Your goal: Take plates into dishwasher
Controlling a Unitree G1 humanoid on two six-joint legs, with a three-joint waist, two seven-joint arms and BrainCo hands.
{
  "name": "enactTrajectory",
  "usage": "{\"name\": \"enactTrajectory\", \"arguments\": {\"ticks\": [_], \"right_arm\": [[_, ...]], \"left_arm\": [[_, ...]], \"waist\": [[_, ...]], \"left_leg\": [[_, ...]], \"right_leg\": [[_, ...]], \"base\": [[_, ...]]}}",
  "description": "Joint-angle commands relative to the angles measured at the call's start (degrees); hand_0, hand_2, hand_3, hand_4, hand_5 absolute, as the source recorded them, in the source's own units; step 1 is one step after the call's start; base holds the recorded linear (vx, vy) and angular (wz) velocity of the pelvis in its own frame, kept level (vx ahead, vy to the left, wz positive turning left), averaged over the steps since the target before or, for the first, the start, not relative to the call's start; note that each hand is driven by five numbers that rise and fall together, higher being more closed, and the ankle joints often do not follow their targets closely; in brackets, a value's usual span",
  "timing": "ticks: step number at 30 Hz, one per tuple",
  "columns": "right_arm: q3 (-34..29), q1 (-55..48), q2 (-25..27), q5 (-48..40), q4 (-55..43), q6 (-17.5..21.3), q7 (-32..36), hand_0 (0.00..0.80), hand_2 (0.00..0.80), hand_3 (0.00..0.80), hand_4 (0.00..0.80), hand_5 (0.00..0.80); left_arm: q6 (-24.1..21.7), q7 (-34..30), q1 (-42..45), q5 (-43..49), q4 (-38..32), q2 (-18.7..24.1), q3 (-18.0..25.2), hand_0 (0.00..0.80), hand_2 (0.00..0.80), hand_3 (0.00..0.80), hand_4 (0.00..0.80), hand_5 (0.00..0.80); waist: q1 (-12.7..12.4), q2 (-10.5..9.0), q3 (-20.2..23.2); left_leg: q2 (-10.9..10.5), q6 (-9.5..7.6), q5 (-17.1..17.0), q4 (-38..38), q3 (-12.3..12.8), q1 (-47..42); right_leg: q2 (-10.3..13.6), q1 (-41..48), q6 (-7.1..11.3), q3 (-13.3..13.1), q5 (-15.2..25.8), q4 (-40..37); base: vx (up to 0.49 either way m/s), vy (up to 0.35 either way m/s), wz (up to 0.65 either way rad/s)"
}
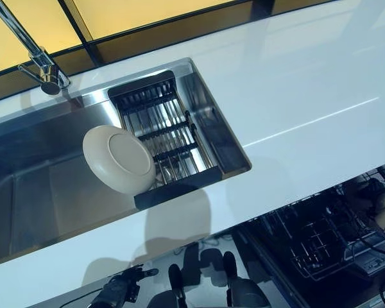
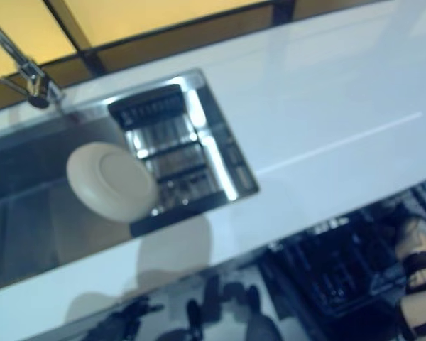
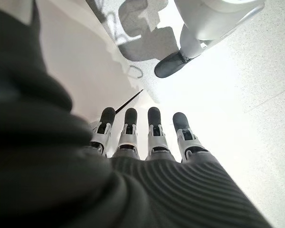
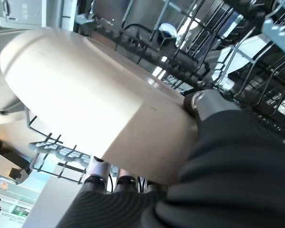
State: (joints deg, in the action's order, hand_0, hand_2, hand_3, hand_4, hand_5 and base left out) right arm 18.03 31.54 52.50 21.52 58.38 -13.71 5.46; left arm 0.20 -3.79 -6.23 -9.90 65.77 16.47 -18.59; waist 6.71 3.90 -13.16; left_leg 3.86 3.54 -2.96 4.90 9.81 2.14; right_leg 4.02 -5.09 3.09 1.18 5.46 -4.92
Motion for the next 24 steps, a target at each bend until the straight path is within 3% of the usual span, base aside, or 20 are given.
{"name": "enactTrajectory", "arguments": {"ticks": [1, 7, 24], "right_arm": [[3.77, 2.96, -0.90, 2.81, 5.41, -2.36, -2.28, 0.800, 0.800, 0.800, 0.800, 0.800], [3.38, 3.82, -1.89, 2.22, 8.59, -4.47, -2.74, 0.800, 0.800, 0.800, 0.800, 0.800], [2.25, 3.59, -2.23, 1.39, 11.45, -5.41, -2.29, 0.800, 0.800, 0.800, 0.800, 0.800]], "left_arm": [[-1.30, -0.28, -3.18, -1.37, 1.25, 1.93, -2.63, 0.000, 0.000, 0.000, 0.000, 0.000], [-1.46, -0.04, -3.60, -1.56, 1.88, 1.63, -2.59, 0.000, 0.000, 0.000, 0.000, 0.000], [-1.51, -0.45, -3.46, -1.15, 1.78, 1.72, -2.87, 0.000, 0.000, 0.000, 0.000, 0.000]], "waist": [[-1.10, -3.77, 0.97], [-1.61, -3.51, 0.47], [-2.44, -3.52, 0.43]], "left_leg": [[-0.01, -0.48, 3.02, 0.10, 0.35, -2.95], [-0.24, -0.64, 3.06, 0.10, -0.12, -2.68], [-0.38, -0.72, 3.02, 0.10, -0.79, -2.31]], "right_leg": [[3.79, -3.71, 4.93, -1.16, 4.12, -0.08], [3.93, -3.92, 4.93, -1.04, 4.23, -0.08], [4.22, -4.09, 5.12, -0.57, 4.39, -0.08]], "base": [[0.009, -0.012, 0.08], [0.002, -0.002, 0.05], [0.000, 0.000, 0.00]]}}
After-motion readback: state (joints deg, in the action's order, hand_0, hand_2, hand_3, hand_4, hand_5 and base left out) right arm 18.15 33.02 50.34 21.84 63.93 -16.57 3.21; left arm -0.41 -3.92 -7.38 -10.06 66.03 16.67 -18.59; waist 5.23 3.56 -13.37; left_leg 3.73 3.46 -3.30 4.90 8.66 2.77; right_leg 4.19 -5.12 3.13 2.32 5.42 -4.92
